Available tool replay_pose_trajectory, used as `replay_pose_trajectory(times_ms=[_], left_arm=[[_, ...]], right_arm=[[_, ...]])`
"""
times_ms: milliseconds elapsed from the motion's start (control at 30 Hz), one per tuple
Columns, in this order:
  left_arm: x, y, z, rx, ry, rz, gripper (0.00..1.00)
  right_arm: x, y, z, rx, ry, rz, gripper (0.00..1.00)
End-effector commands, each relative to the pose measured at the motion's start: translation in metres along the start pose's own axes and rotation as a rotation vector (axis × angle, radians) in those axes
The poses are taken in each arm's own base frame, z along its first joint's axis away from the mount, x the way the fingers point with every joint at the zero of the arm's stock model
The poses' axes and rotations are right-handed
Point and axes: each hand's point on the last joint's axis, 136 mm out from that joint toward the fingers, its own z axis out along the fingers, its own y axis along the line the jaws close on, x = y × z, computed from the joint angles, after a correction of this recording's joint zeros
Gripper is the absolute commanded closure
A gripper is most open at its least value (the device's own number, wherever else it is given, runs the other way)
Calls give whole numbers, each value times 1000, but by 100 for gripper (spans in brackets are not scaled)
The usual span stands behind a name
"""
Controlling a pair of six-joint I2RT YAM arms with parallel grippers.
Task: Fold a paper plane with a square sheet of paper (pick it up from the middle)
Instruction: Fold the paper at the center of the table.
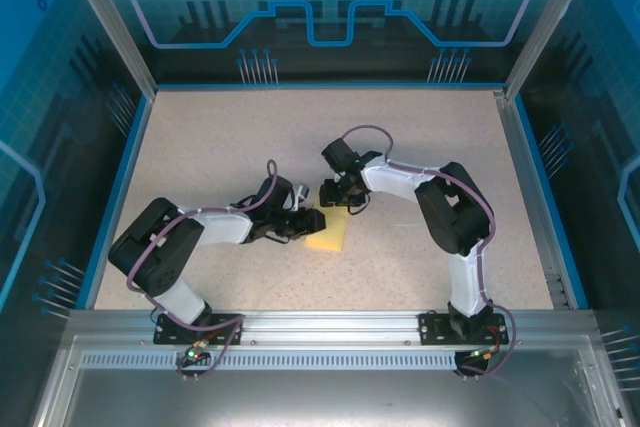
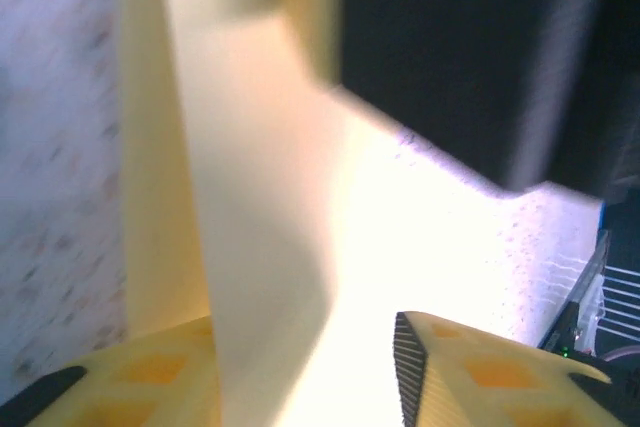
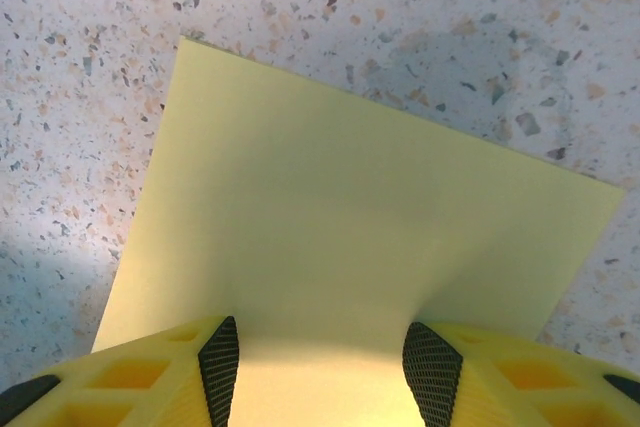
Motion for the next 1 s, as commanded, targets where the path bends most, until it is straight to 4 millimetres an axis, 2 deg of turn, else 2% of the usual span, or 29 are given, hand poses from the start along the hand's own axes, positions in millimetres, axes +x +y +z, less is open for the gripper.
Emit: replay_pose_trajectory(times_ms=[0,167,300,400,533,633,767,833,967], left_arm=[[17,10,-7,-43,40,-65,64],[17,25,-9,-139,34,-153,83],[17,27,-8,-157,39,-185,87],[16,28,-9,-173,40,-192,88],[14,27,-9,-184,41,-203,89],[12,23,-9,-173,43,-204,88],[12,13,-18,-150,34,-185,72],[12,6,-24,-131,30,-170,65],[12,-5,-29,-79,27,-151,63]], right_arm=[[59,-14,45,-9,212,31,47],[36,11,17,-127,134,6,51],[21,25,-7,-180,72,-23,53],[25,23,-12,-178,79,-29,56],[40,16,-2,-166,117,-23,64],[44,11,4,-146,134,-16,67],[42,-2,11,-100,138,-7,68],[39,-5,9,-91,129,-9,68],[28,3,-3,-122,86,-29,66]])
